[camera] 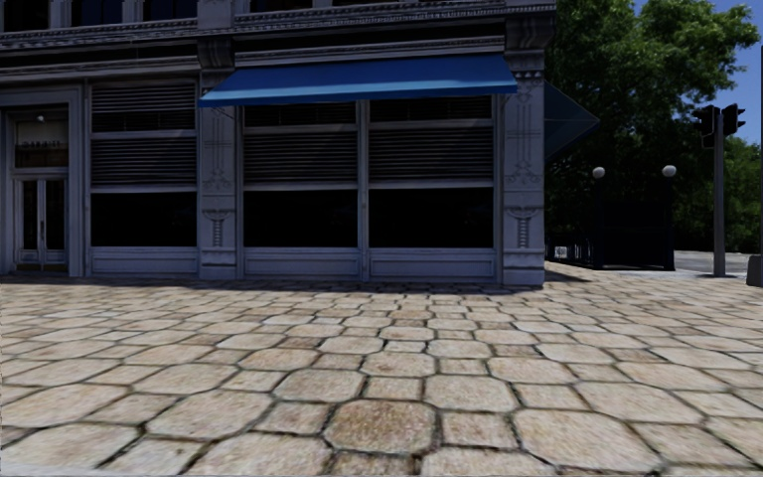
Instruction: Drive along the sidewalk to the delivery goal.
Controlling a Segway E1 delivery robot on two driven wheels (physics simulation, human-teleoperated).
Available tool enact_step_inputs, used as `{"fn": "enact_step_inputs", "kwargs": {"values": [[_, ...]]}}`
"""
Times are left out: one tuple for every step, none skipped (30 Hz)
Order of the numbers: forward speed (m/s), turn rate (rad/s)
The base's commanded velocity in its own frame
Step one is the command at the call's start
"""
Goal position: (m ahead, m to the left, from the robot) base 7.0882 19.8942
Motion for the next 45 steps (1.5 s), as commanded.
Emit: {"fn": "enact_step_inputs", "kwargs": {"values": [[2.0, 0.0], [1.82, 0.0], [1.66, 0.0], [1.57, 0.0], [1.46, 0.0], [1.38, 0.0], [1.35, 0.0], [1.32, 0.0], [1.29, 0.0], [1.27, 0.0], [1.27, 0.0], [1.26, 0.0], [1.26, 0.0], [1.25, 0.0], [1.24, 0.0], [1.24, 0.0], [1.24, 0.05], [1.24, 0.14], [1.24, 0.2], [1.24, 0.22], [1.24, 0.23], [1.24, 0.31], [1.24, 0.31], [1.24, 0.38], [1.24, 0.44], [1.24, 0.47], [1.23, 0.47], [1.23, 0.48], [1.23, 0.48], [1.23, 0.48], [1.23, 0.48], [1.23, 0.48], [1.22, 0.52], [1.22, 0.56], [1.2, 0.58], [1.2, 0.58], [1.2, 0.59], [1.19, 0.6], [1.19, 0.6], [1.19, 0.6], [1.19, 0.6], [1.18, 0.6], [1.18, 0.6], [1.18, 0.6], [1.18, 0.6]]}}
